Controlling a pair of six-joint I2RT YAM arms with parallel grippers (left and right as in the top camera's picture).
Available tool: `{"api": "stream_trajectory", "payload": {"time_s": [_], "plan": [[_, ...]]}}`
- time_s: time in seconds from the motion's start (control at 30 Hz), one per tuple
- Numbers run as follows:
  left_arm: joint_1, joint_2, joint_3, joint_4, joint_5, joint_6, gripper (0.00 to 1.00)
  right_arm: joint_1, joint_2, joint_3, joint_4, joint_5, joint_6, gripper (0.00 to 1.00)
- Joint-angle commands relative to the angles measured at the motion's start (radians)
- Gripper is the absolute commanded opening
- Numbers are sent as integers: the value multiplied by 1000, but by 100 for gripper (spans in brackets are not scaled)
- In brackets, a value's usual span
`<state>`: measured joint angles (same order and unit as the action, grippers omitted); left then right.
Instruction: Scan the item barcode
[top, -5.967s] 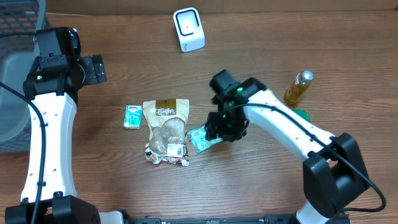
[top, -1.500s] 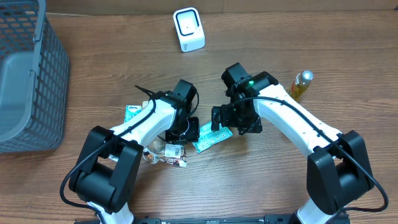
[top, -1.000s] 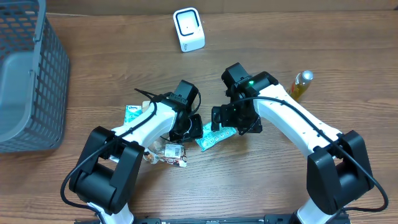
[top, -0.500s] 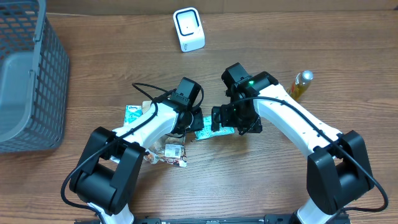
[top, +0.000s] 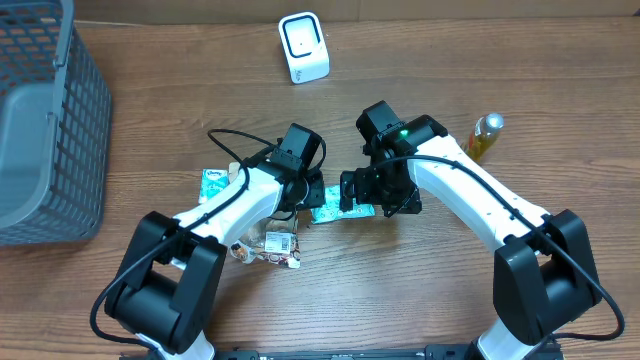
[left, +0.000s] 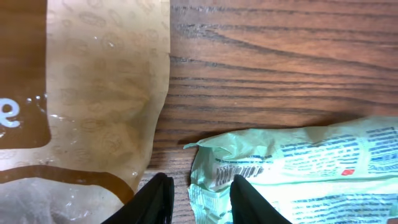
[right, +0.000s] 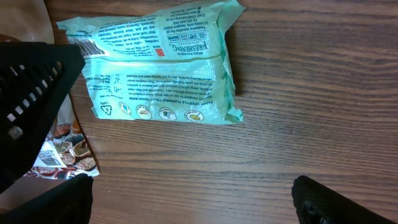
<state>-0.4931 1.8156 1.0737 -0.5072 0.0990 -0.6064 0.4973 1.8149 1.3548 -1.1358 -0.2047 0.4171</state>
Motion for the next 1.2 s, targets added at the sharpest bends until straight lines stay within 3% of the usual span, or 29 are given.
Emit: {"api": "stream_trajectory", "payload": {"time_s": [0.0,0.27,0.43,0.6,0.7,1.17], "plan": [[-1,-28,-11,2,-20,8,35,0,-23,14,4,6,-7,100],[-12,-19,-11,7,-12,12,39,0,-23,14,4,6,-7,100],[-12,6,-11,37,87,46,41,0,-23,14,5,6,-7,100],[-11,30,-12,39,158,55,61,0,-23,14,4,6,-7,100],[-11,48,-12,32,161,57,67,0,-23,14,5,6,-7,100],[-11,116,-12,39,190,57,63,0,-23,14,4,6,-7,100]]}}
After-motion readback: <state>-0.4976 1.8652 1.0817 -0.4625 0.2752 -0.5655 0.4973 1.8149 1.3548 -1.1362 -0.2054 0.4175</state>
